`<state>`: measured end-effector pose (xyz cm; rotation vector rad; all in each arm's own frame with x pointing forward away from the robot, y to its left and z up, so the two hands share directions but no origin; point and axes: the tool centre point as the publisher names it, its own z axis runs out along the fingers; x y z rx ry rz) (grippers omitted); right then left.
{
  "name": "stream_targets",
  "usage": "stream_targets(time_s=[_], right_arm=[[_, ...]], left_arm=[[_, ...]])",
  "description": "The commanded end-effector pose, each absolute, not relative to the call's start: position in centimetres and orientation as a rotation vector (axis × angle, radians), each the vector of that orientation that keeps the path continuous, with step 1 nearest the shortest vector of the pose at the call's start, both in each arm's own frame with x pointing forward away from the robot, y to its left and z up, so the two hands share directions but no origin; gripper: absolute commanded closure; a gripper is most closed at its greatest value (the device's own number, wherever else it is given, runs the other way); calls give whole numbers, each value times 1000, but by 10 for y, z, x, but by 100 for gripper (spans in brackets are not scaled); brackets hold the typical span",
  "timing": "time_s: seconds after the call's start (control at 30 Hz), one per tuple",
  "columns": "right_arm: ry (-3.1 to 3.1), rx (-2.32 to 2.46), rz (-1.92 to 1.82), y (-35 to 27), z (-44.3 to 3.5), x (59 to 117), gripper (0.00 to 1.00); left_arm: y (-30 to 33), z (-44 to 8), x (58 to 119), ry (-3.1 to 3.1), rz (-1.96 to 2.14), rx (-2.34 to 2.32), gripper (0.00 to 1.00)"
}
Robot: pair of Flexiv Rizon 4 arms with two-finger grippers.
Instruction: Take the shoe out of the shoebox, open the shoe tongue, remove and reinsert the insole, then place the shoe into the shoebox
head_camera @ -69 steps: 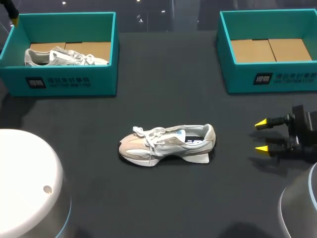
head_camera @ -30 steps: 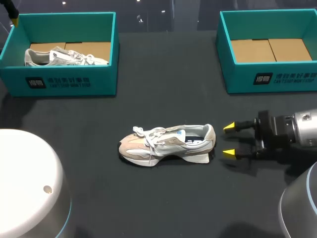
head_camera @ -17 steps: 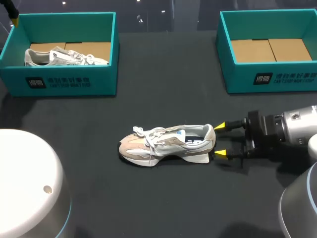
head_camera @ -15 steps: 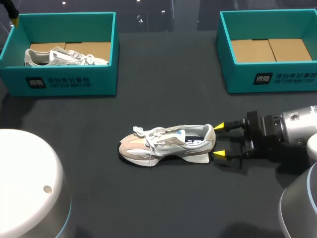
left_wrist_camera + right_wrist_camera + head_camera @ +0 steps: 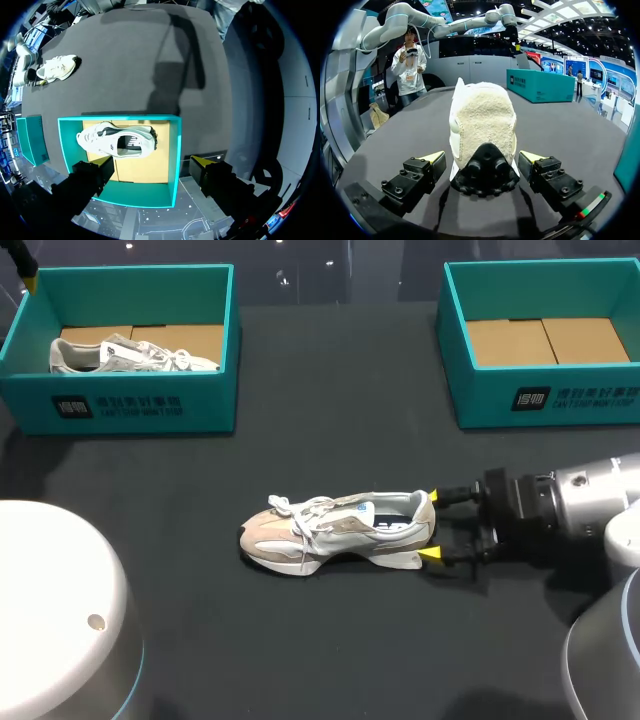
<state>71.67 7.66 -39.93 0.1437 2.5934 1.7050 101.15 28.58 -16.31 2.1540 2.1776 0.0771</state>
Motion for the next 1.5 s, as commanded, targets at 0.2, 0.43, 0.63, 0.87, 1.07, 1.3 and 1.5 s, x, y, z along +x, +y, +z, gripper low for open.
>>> stream_targets(time_s=[0.2, 0.43, 0.63, 0.87, 1.07, 1.3, 1.5], right_arm=[[2608, 116, 1708, 92, -402, 720, 8], [2614, 90, 1705, 101, -404, 718, 5], [2616, 81, 1693, 107, -406, 718, 0], [2615, 82, 1693, 110, -408, 720, 0], [2613, 68, 1700, 114, -408, 721, 6], [2622, 50, 1689, 116, -409, 721, 66], [2633, 53, 1685, 115, -411, 723, 100]], left_arm=[[286, -163, 1010, 2176, 79, 2155, 0], [286, -163, 1010, 2176, 79, 2155, 0], [286, -163, 1010, 2176, 79, 2155, 0], [286, -163, 1010, 2176, 79, 2155, 0], [286, -163, 1010, 2176, 79, 2155, 0], [286, -163, 1010, 2176, 79, 2155, 0], [286, -163, 1010, 2176, 79, 2155, 0]])
